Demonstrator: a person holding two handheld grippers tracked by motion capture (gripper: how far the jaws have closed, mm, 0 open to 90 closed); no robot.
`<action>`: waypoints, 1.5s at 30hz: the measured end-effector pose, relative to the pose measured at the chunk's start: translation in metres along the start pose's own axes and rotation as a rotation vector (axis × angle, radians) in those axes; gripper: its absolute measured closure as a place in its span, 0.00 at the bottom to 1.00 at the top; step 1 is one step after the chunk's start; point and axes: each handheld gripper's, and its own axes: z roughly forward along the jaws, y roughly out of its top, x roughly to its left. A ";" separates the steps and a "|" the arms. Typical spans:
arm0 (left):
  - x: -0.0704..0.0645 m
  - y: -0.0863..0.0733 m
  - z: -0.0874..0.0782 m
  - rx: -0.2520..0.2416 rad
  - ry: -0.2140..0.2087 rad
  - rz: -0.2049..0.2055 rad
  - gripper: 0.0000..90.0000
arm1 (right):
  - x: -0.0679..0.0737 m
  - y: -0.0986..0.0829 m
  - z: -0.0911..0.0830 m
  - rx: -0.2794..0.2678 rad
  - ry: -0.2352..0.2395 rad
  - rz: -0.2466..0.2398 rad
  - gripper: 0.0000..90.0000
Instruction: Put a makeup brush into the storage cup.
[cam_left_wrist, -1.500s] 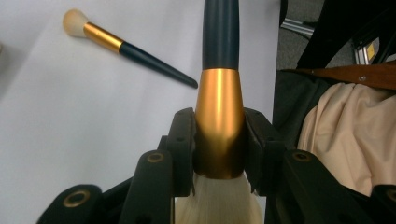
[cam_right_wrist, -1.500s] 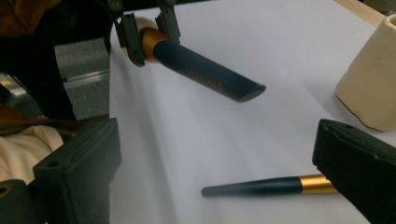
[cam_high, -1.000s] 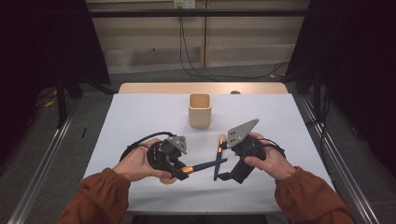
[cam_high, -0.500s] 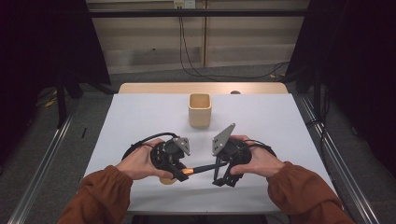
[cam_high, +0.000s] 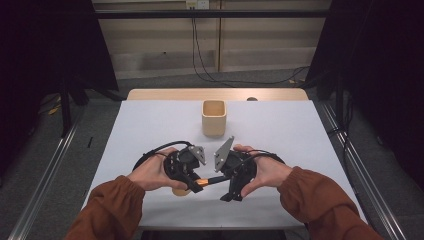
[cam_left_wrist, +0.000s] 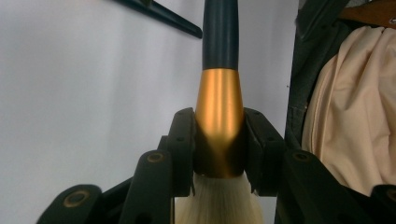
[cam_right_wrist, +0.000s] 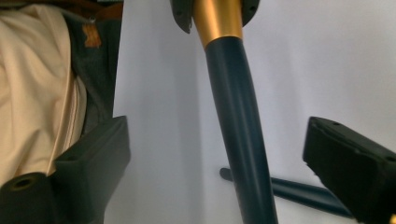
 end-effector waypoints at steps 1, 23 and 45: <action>0.001 0.001 0.001 0.009 -0.003 0.010 0.74 | -0.001 0.000 0.001 -0.003 0.000 0.000 0.14; -0.002 0.001 0.005 -0.045 -0.005 -0.011 0.74 | -0.009 0.005 0.004 -0.084 0.015 -0.004 0.67; 0.003 -0.003 0.005 -0.061 -0.014 0.021 0.73 | -0.007 0.005 0.005 -0.100 0.042 -0.007 0.84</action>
